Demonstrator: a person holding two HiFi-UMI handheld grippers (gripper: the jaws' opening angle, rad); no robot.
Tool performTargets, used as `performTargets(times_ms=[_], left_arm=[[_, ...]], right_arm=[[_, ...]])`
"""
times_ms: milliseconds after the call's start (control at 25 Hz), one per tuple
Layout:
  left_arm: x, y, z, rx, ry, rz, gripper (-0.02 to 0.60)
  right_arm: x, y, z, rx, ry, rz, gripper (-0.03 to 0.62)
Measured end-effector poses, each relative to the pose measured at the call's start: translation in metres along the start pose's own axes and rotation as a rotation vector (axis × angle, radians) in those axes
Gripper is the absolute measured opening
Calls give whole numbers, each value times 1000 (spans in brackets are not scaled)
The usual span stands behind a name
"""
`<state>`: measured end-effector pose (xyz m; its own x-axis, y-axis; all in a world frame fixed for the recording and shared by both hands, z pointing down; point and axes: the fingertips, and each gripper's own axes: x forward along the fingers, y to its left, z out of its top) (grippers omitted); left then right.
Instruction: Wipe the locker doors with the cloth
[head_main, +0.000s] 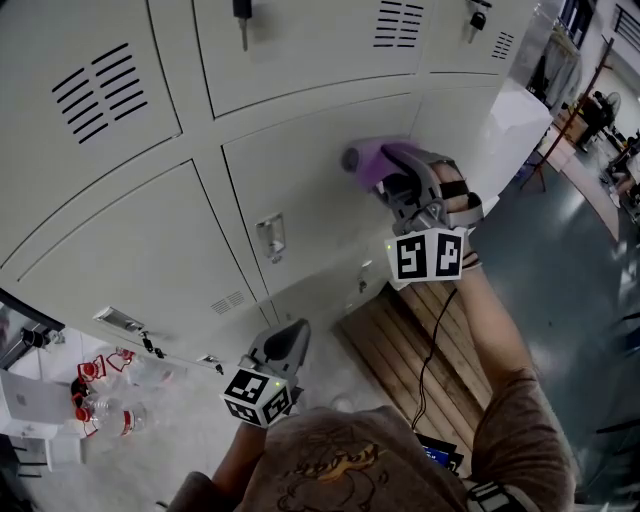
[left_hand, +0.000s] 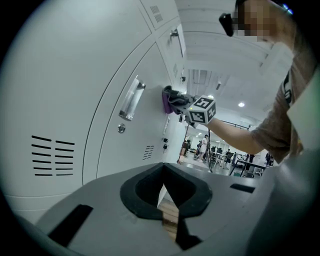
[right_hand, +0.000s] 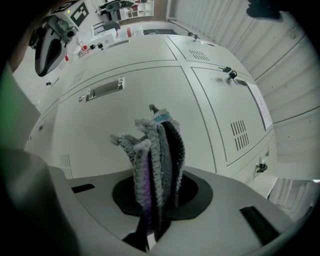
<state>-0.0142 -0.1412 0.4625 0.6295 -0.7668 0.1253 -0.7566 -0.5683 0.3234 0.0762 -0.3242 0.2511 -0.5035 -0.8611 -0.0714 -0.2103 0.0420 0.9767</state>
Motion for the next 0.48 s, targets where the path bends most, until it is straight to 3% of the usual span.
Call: performTargets(times_ms=[480], left_arm=[[-4, -3, -3, 0, 3, 6, 3]], right_arm=[[-4, 64, -15, 42, 29, 109, 44]])
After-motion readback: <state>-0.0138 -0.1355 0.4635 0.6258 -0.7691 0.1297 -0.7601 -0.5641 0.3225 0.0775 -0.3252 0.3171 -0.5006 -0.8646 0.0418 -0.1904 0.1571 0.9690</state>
